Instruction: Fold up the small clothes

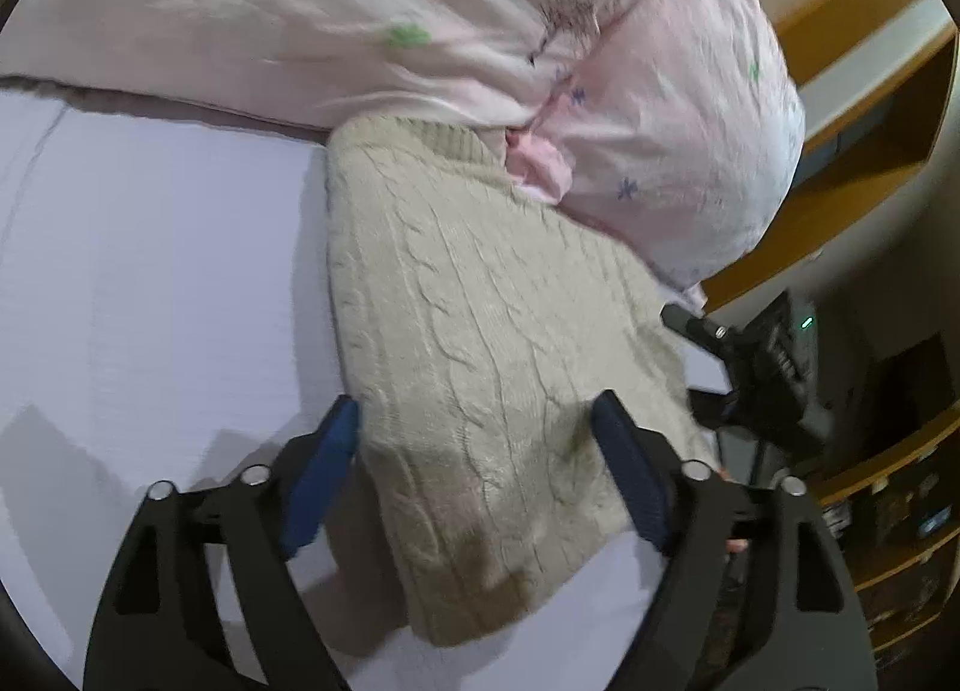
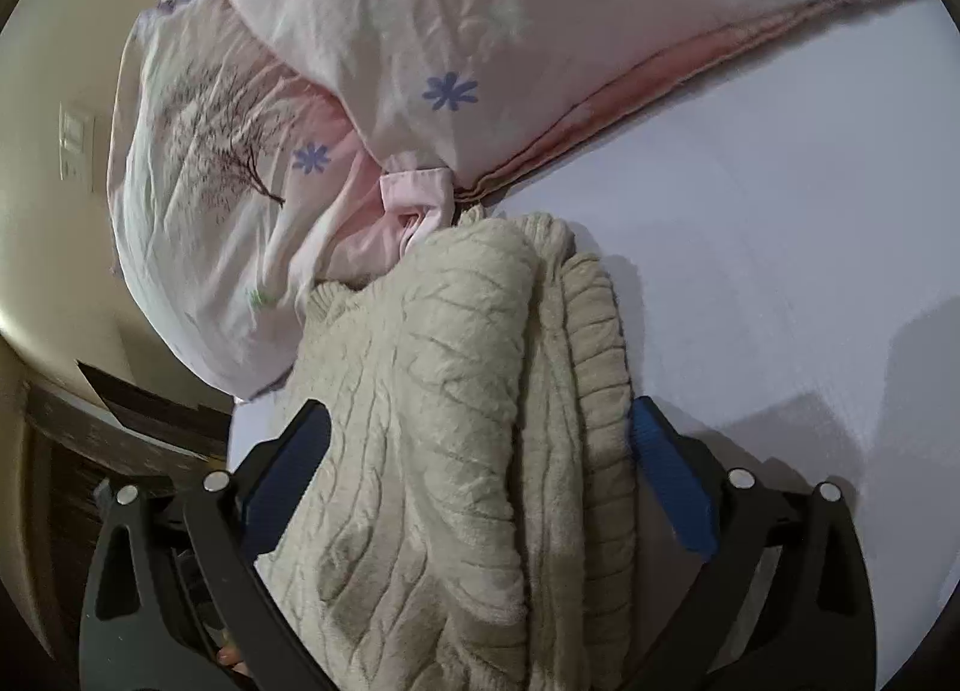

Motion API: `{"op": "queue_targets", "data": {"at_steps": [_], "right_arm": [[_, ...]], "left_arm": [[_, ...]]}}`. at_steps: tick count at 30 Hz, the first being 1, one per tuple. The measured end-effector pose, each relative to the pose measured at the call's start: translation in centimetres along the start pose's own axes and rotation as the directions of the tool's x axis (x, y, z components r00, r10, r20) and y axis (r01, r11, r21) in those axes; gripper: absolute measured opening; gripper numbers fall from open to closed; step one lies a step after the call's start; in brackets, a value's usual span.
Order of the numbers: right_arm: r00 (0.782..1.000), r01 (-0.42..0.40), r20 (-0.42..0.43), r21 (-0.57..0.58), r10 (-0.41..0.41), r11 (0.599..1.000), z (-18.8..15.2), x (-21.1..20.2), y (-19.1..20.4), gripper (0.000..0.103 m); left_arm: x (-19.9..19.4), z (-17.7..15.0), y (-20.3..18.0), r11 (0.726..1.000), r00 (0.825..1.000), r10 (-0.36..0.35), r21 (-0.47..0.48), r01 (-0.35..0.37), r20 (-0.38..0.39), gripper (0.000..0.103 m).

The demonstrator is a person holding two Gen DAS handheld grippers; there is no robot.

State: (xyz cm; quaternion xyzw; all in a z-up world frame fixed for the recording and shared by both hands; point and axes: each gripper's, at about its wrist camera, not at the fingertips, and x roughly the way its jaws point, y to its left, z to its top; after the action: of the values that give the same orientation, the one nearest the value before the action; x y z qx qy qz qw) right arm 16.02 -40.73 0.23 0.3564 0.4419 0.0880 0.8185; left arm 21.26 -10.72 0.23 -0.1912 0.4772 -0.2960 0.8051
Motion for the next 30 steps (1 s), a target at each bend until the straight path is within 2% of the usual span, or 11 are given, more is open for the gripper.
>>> {"op": "queue_targets", "data": {"at_steps": [4,8,10,12,16,20,22,23,24,25,30], "right_arm": [[0.999,0.037,-0.023,-0.044,-0.038,0.998,-0.8,0.9,0.6,0.04],[0.997,-0.071,0.004,-0.058,0.072,0.996,-1.4,0.0,1.4,0.033],[0.981,-0.193,-0.008,-0.099,0.193,0.976,-2.4,-0.6,3.1,0.033],[0.972,-0.235,-0.05,-0.17,0.229,0.957,-3.7,0.2,5.4,0.035],[0.989,-0.069,-0.144,-0.266,0.031,0.961,-5.3,4.6,8.4,0.055],[0.998,0.01,0.064,-0.271,0.008,0.963,-5.4,1.0,9.1,0.066],[0.996,0.0,0.088,-0.3,0.028,0.954,-5.5,0.1,10.1,0.066],[0.998,0.011,0.062,-0.312,0.009,0.95,-5.6,0.9,10.7,0.064],[0.999,0.022,0.034,-0.324,-0.012,0.946,-5.5,2.0,11.0,0.05],[0.999,0.037,-0.003,-0.34,-0.04,0.94,-5.6,3.4,11.4,0.016],[0.976,0.185,0.167,-0.311,-0.138,0.932,-4.8,2.3,10.3,0.009]], "left_arm": [[1.1,-0.7,0.4,1.0,1.0,0.016,-0.003,-0.016,-0.01,0.079],[-0.6,-0.4,1.4,0.999,0.999,-0.045,0.002,0.045,-0.005,0.038],[-3.9,-0.7,2.1,0.994,0.996,-0.088,0.069,0.086,0.021,0.037],[-7.0,-1.6,2.4,0.984,0.996,-0.034,0.18,0.018,0.086,0.038],[-8.9,-2.8,5.5,0.951,0.976,0.194,0.226,-0.211,0.096,0.049],[-11.6,-3.7,6.0,0.947,0.953,0.225,0.185,-0.263,0.205,0.057],[-12.9,-4.0,4.8,0.95,0.938,0.191,0.186,-0.251,0.288,0.065],[-13.0,-4.0,4.1,0.954,0.938,0.163,0.195,-0.229,0.308,0.068],[-12.7,-4.1,3.1,0.955,0.94,0.132,0.214,-0.205,0.314,0.068],[-11.8,-4.2,2.1,0.951,0.949,0.108,0.249,-0.186,0.296,0.069],[-7.4,-4.9,0.7,0.916,0.977,0.121,0.361,-0.178,0.174,0.056]]}}
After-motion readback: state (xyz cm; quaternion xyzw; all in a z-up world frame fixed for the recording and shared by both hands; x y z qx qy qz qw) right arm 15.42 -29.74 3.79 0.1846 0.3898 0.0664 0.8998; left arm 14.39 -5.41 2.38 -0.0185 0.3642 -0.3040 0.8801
